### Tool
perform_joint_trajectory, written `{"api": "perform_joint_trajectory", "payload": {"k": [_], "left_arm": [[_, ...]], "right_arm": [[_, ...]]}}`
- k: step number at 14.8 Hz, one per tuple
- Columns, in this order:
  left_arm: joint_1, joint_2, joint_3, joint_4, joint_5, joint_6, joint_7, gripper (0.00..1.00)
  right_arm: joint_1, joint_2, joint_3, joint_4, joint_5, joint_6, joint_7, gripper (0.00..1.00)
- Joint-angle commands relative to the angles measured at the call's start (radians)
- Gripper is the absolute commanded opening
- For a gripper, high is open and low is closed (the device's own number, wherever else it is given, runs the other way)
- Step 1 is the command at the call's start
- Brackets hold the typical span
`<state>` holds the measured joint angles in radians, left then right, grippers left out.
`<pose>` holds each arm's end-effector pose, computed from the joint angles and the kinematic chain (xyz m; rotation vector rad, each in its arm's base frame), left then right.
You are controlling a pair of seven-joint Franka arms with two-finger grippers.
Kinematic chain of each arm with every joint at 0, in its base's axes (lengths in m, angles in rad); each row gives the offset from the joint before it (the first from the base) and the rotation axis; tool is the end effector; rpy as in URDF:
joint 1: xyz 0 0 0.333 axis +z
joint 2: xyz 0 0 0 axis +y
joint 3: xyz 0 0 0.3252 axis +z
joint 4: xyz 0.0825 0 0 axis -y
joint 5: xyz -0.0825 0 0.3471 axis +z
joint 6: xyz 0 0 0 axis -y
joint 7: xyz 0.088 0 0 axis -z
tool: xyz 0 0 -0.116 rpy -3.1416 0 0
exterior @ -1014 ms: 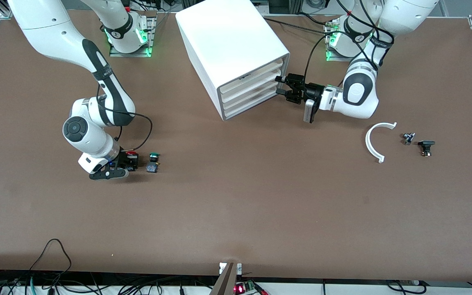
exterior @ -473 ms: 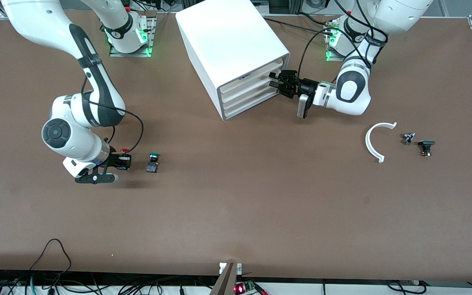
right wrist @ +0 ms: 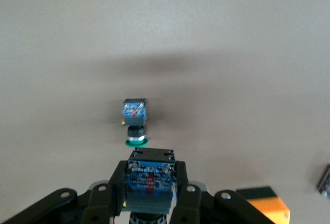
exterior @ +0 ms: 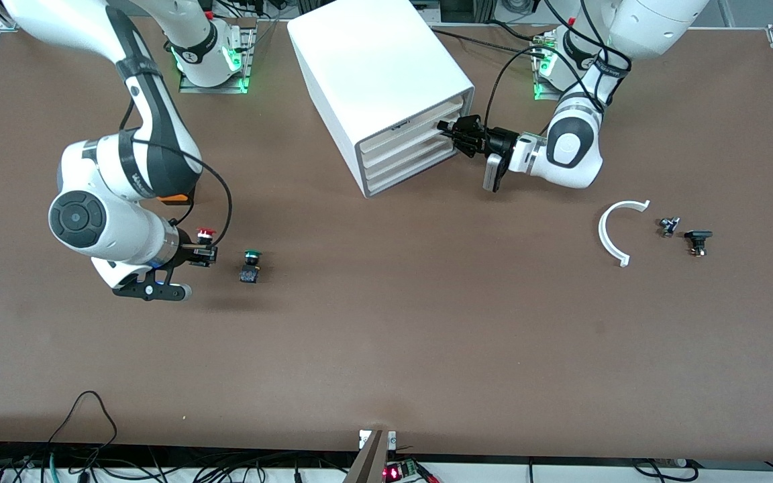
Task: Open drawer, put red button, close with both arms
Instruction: 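Pull the drawer open with the left gripper while the right gripper lifts the button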
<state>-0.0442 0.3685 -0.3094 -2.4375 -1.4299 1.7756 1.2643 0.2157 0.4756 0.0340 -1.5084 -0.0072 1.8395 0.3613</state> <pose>0.3536 -0.2373 0.2158 1.6644 -0.3832 -0.2494 0.6246 0.1552 0.3932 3.0944 -0.1732 -0.2177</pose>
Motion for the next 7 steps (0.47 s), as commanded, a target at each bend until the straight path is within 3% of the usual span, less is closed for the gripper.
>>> {"api": "perform_joint_trajectory", "payload": {"k": [1,7], "left_arm": [[0.010,0.001,-0.002,0.000,-0.032,0.002,0.024,0.00],[0.081,0.047,0.013,0.073,-0.014,0.008,0.015,0.00]], "right_arm": [[0.054,0.009,-0.003,0.092,0.007,-0.097,0.132,0.00],[0.181,0.012,-0.003,0.180,0.006,-0.131,0.408,0.00]]}}
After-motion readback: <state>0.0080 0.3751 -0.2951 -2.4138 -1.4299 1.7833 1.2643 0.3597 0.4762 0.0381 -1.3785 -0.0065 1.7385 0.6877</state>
